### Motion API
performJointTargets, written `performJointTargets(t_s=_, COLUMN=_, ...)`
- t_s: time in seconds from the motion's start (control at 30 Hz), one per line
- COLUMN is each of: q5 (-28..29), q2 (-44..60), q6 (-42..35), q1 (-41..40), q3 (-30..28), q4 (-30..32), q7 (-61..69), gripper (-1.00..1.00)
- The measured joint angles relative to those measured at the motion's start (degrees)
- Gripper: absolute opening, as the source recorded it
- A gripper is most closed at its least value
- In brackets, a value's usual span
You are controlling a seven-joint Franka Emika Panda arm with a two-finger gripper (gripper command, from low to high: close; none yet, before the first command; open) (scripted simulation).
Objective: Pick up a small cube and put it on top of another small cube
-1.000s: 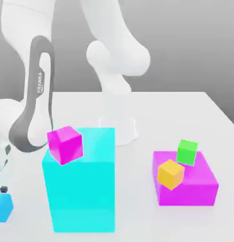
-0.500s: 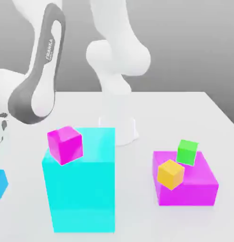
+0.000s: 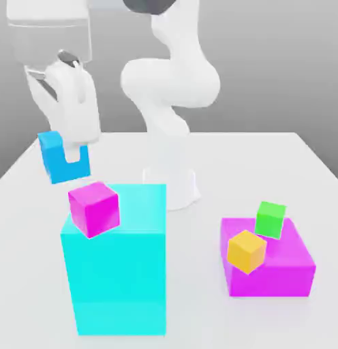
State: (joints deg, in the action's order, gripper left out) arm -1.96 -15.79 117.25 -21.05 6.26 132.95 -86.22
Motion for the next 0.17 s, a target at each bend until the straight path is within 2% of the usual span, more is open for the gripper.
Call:
performJointTargets(t_s=0.07, q5=-0.18, q2=1.21, q6=4.23, q1=0.13, q3=0.24, q4=3.00, q7=0.21, gripper=-1.00)
performJointTargets(t_s=0.1, q5=-0.20, q2=1.55, q6=5.35, q1=0.13, q3=0.32, q4=3.78, q7=0.24, gripper=1.00)
performJointTargets(t_s=0.17, q5=-0.21, q2=1.55, q6=5.35, q1=0.13, q3=0.32, q4=3.78, q7=0.24, gripper=1.00)
